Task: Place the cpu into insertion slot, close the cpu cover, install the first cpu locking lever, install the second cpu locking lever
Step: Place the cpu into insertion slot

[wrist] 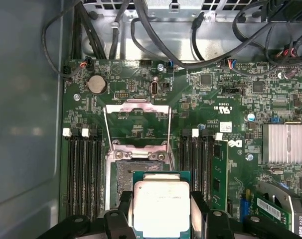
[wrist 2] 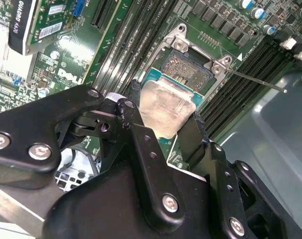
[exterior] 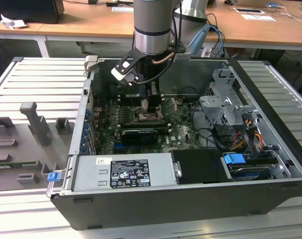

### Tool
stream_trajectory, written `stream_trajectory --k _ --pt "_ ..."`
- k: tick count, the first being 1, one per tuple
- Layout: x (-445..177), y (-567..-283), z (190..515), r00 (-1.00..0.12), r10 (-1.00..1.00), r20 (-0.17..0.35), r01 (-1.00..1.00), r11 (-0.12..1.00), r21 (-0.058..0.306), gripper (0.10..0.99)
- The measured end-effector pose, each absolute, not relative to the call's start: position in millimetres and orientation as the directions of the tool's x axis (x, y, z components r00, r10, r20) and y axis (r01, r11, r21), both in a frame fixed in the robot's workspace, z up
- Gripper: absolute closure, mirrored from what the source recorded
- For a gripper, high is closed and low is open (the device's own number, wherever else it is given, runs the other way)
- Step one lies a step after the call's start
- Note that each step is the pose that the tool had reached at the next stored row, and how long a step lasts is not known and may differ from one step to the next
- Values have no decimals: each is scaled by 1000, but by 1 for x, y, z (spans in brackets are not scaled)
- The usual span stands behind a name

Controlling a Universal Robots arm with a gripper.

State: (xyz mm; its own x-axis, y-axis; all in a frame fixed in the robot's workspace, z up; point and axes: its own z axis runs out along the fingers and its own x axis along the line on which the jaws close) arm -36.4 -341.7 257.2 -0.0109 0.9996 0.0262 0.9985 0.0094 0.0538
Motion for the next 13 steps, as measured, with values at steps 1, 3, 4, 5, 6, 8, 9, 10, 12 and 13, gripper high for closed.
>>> stream_trajectory --k 1,3,4,5,6,8,9,10,12,13 --pt "-36 -342 256 -11 1000 26 999 10 54 545" --pt "-36 -341 255 -11 1000 26 999 9 54 545" --pt "-36 -341 254 -11 1000 26 999 9 54 545" --pt "-36 -341 254 -11 1000 26 999 9 54 545" --pt "-36 -341 253 -11 1000 26 999 9 54 545" --pt "-36 -341 253 -11 1000 26 999 9 54 545" --pt "-36 -341 252 -11 1000 26 999 9 54 545" --pt "-37 -341 252 -11 1000 26 999 9 54 545" --pt "-36 -341 252 -11 1000 26 998 9 54 545" --pt "-36 -341 251 -11 1000 26 998 9 54 545"
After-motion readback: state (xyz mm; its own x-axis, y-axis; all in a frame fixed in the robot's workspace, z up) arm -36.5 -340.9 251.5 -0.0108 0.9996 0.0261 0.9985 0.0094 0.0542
